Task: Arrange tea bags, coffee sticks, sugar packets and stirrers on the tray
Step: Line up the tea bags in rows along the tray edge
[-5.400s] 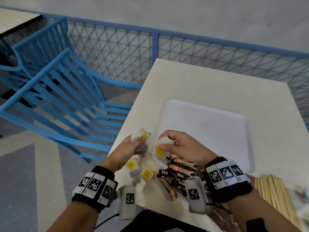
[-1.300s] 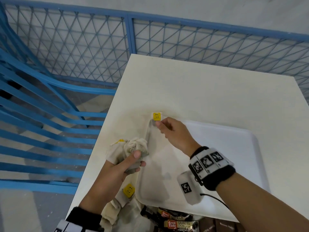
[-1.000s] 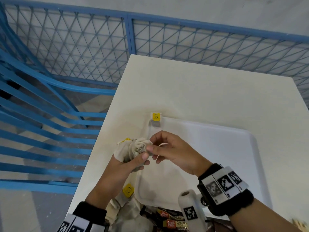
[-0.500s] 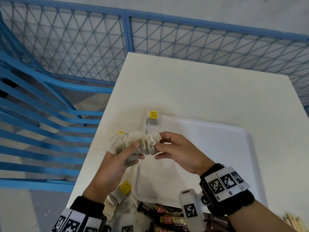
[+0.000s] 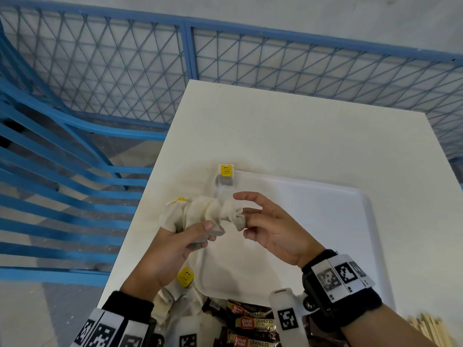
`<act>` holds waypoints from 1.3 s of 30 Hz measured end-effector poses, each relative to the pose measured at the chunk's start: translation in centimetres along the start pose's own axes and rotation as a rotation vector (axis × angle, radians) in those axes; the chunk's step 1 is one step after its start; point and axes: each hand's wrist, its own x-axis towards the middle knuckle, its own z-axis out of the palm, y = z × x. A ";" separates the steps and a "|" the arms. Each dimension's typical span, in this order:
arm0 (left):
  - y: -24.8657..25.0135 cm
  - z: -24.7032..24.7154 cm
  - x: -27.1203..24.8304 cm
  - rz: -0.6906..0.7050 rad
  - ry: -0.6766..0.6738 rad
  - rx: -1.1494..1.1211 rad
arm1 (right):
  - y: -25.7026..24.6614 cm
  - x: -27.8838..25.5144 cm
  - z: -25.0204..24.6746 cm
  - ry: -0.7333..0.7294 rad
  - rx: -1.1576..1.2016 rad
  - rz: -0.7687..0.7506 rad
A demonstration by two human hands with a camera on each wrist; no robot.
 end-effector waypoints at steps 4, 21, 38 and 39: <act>-0.1 -0.1 -0.1 0.023 0.052 -0.090 | 0.0 -0.4 -0.4 -0.025 0.047 0.021; -0.6 0.5 0.3 0.028 0.018 -0.135 | 0.7 -0.4 1.2 -0.107 -0.114 0.106; -0.9 -1.4 0.1 0.068 0.167 -0.085 | -0.1 7.1 -4.6 0.563 -0.465 -0.026; -0.9 -1.5 0.1 0.073 0.167 -0.082 | -0.1 7.9 -4.9 0.610 -0.493 -0.049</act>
